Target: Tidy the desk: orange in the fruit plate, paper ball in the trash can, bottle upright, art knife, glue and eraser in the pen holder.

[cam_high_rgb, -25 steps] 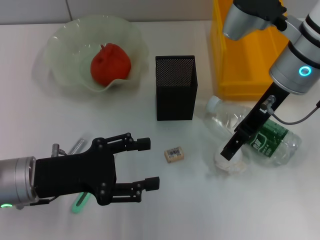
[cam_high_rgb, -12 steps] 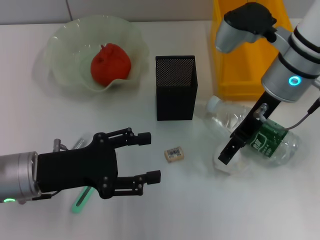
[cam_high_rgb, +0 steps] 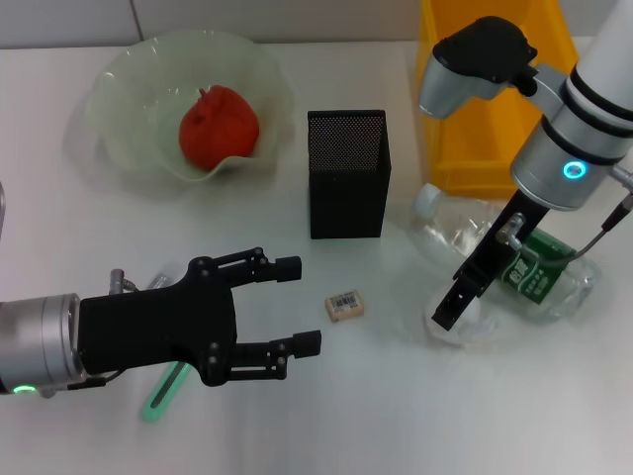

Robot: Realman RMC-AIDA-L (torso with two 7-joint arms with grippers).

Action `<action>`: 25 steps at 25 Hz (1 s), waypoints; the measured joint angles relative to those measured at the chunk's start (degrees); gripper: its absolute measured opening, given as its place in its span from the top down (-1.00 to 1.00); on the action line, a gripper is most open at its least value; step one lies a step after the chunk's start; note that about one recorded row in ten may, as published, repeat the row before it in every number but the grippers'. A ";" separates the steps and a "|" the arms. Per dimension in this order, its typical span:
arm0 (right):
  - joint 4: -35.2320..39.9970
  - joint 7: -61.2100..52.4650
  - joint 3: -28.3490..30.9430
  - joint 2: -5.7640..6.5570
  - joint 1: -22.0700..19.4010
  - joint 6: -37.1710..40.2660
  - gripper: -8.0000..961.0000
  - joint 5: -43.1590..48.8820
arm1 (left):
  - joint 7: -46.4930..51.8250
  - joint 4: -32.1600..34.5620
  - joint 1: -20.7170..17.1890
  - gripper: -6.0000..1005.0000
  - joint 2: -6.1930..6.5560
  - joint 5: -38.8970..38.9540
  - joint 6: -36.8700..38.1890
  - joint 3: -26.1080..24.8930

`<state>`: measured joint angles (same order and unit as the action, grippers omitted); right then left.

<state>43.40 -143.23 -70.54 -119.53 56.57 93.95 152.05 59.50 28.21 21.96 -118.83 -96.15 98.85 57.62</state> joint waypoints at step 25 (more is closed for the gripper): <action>12.71 1.19 0.28 0.31 -6.76 3.18 0.03 -6.26 | -0.09 0.00 0.55 -0.62 -0.09 0.10 -0.79 -0.06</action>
<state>56.12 -142.04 -70.26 -119.21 49.81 97.13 145.78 59.41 28.22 22.51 -118.92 -96.04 98.06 57.56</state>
